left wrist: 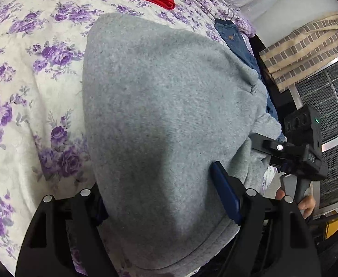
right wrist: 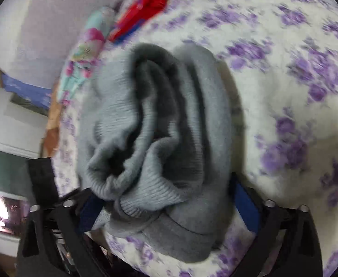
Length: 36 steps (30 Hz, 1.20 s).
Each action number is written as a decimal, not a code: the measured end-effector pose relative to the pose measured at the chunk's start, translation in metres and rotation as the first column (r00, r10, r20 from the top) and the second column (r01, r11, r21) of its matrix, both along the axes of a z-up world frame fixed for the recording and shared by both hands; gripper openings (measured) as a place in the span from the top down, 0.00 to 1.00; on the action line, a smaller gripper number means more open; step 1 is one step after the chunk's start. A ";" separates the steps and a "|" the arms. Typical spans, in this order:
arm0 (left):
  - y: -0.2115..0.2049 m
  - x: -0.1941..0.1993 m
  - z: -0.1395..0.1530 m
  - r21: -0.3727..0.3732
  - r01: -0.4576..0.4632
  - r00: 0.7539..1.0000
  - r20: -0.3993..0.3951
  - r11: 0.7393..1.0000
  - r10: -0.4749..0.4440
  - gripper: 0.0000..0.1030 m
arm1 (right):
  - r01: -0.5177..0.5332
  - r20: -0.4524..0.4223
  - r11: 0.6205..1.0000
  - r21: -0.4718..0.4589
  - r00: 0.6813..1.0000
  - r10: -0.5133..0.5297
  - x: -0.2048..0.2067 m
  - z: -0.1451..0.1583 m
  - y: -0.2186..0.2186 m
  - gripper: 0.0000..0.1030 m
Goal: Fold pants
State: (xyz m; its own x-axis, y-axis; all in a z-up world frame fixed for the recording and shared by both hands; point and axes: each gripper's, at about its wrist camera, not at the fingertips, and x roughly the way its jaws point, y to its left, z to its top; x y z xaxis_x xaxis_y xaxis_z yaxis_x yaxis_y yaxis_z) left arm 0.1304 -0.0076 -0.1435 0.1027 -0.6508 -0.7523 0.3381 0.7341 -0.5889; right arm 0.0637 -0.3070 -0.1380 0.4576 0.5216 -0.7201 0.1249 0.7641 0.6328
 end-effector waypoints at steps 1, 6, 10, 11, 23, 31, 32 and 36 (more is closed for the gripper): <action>0.001 0.000 0.001 -0.006 -0.008 1.000 -0.001 1.000 0.008 0.32 | -0.009 0.029 0.999 -0.045 1.000 0.011 -0.002 0.007 0.006 0.34; 0.007 -0.004 0.024 -0.011 -0.021 0.998 0.059 1.000 0.022 0.53 | -0.040 0.090 0.988 -0.149 0.994 0.054 -0.005 0.030 0.021 0.37; -0.004 -0.008 0.052 0.038 -0.016 0.990 0.140 0.999 0.011 0.54 | -0.037 0.129 0.986 -0.165 0.990 0.059 0.003 0.048 0.017 0.37; -0.008 -0.004 0.059 0.053 -0.011 0.989 0.151 0.999 0.003 0.54 | -0.039 0.133 0.985 -0.168 0.989 0.061 0.009 0.053 0.013 0.37; -0.080 0.289 0.156 0.199 -0.054 0.982 0.186 0.979 0.017 0.48 | 0.018 0.248 0.977 -0.211 0.968 0.035 0.294 0.147 -0.029 0.37; -0.086 0.444 0.082 0.207 -0.118 0.987 0.130 0.971 0.092 0.48 | 0.012 0.160 0.977 -0.211 0.987 0.023 0.447 0.078 -0.033 0.35; -0.085 0.447 0.067 0.209 -0.112 0.990 0.111 0.971 0.091 0.47 | 0.012 0.143 0.975 -0.220 0.989 0.021 0.451 0.065 -0.032 0.33; -0.072 0.447 0.045 0.145 -0.092 0.989 0.125 0.985 0.074 0.35 | 0.012 0.154 0.986 -0.165 0.988 0.013 0.443 0.044 -0.030 0.17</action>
State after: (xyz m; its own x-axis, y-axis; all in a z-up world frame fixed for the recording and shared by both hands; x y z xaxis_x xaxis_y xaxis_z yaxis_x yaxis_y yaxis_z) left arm 0.5773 -0.0795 -0.0981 0.2464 -0.5167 -0.8199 0.3329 0.8397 -0.4291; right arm 0.5069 -0.3373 -0.0939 0.5698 0.4015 -0.7170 0.0352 0.8598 0.5094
